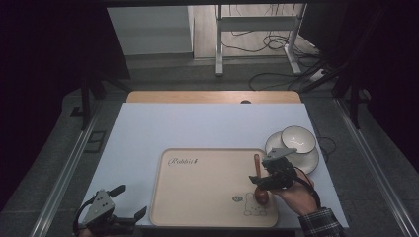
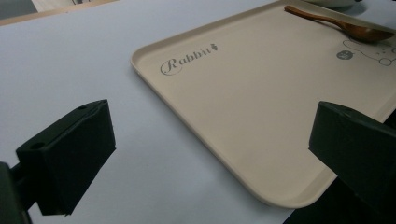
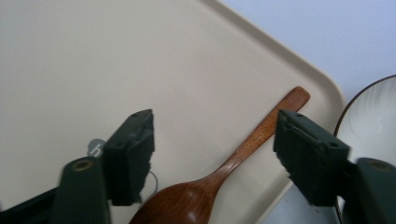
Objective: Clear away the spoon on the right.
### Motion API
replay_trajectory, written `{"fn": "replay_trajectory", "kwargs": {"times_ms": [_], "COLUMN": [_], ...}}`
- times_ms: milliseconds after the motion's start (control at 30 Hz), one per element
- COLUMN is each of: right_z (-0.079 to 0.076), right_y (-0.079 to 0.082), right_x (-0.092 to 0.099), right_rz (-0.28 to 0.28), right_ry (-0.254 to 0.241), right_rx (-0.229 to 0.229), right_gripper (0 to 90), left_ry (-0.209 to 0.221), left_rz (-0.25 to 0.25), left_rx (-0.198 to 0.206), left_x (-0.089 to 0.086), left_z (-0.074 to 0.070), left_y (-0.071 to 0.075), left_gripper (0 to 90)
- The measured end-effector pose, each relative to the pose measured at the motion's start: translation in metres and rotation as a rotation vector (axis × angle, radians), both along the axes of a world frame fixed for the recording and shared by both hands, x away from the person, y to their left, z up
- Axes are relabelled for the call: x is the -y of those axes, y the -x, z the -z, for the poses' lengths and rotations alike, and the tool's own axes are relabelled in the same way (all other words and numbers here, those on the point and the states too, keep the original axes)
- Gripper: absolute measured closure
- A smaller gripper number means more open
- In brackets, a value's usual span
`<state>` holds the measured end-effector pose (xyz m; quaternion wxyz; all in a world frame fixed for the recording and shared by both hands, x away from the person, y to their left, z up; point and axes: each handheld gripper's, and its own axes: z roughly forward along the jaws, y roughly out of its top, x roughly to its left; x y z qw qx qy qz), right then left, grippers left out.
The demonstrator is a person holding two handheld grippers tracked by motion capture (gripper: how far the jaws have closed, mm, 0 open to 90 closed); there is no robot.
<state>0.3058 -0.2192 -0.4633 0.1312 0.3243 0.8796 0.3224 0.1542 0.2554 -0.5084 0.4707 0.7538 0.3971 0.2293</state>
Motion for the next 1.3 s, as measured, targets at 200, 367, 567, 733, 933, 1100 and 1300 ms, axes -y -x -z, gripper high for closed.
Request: {"fn": "replay_trajectory", "kwargs": {"times_ms": [200, 367, 567, 733, 933, 1100, 1300], "right_z": [-0.005, -0.007, -0.007, -0.006, -0.004, -0.002, 0.002], "right_y": [0.008, 0.016, 0.025, 0.032, 0.042, 0.049, 0.059], "right_x": [0.005, 0.010, 0.018, 0.025, 0.035, 0.042, 0.050], "right_rz": [0.015, 0.027, 0.050, 0.073, 0.093, 0.112, 0.131], "right_ry": [-0.019, -0.036, -0.042, -0.055, -0.072, -0.090, -0.089], "right_rx": [0.046, 0.073, 0.107, 0.127, 0.150, 0.166, 0.180], "right_gripper": [16.6, 9.6, 5.6, 3.6, 2.5, 2.3, 2.3], "left_ry": [0.000, 0.001, 0.000, 0.001, 0.002, 0.001, -0.002], "left_rz": [0.000, 0.000, 0.000, 0.000, 0.001, 0.001, 0.002], "left_rx": [0.001, 0.001, 0.002, 0.002, 0.002, 0.003, 0.003], "left_x": [0.000, 0.000, 0.000, 0.000, 0.000, 0.000, 0.000], "left_z": [0.000, 0.000, 0.000, 0.000, 0.000, 0.000, 0.000], "left_y": [0.000, 0.000, 0.000, 0.000, 0.000, 0.000, 0.000], "left_gripper": [0.2, 0.2, 0.2, 0.2, 0.2, 0.2, 0.2]}}
